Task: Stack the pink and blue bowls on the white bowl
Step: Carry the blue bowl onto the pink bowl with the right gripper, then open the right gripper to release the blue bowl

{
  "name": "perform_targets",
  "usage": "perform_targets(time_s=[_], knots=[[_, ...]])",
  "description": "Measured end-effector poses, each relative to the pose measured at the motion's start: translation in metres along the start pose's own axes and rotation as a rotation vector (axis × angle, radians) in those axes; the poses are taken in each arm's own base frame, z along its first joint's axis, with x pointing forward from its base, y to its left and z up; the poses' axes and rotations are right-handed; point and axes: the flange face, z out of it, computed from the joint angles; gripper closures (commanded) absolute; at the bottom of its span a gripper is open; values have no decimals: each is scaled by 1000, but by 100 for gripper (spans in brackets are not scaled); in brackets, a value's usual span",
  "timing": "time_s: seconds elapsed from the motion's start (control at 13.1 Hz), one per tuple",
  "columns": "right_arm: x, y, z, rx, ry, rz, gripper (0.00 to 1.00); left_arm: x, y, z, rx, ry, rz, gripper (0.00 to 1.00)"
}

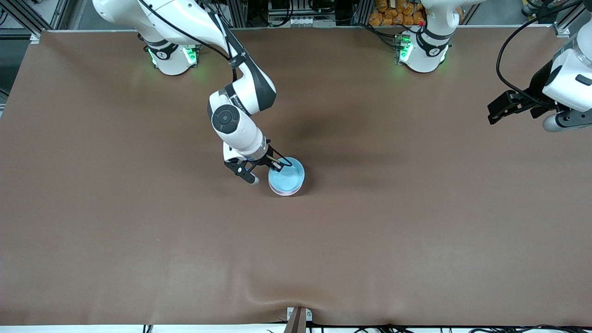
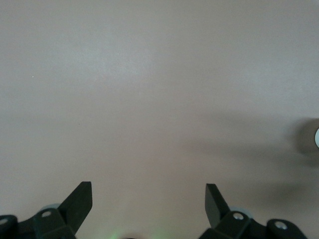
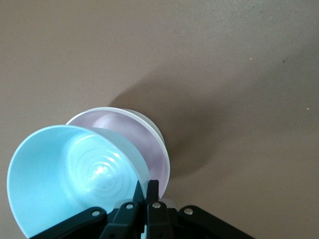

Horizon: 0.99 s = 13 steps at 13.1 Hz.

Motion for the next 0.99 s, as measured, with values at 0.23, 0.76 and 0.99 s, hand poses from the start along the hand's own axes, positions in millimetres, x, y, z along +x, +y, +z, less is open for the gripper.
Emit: perform_targets(time_s=[0.23,0.76,0.99], knots=[[0,1,5,-8,-1,0,0,0,1,1,0,-1,1,0],[30,-10,-42,63,50,46,0,-2,6,0,0,-1,11,0],[79,6,-119,63,77,-13,0,-1,5,0,0,-1,10,0]])
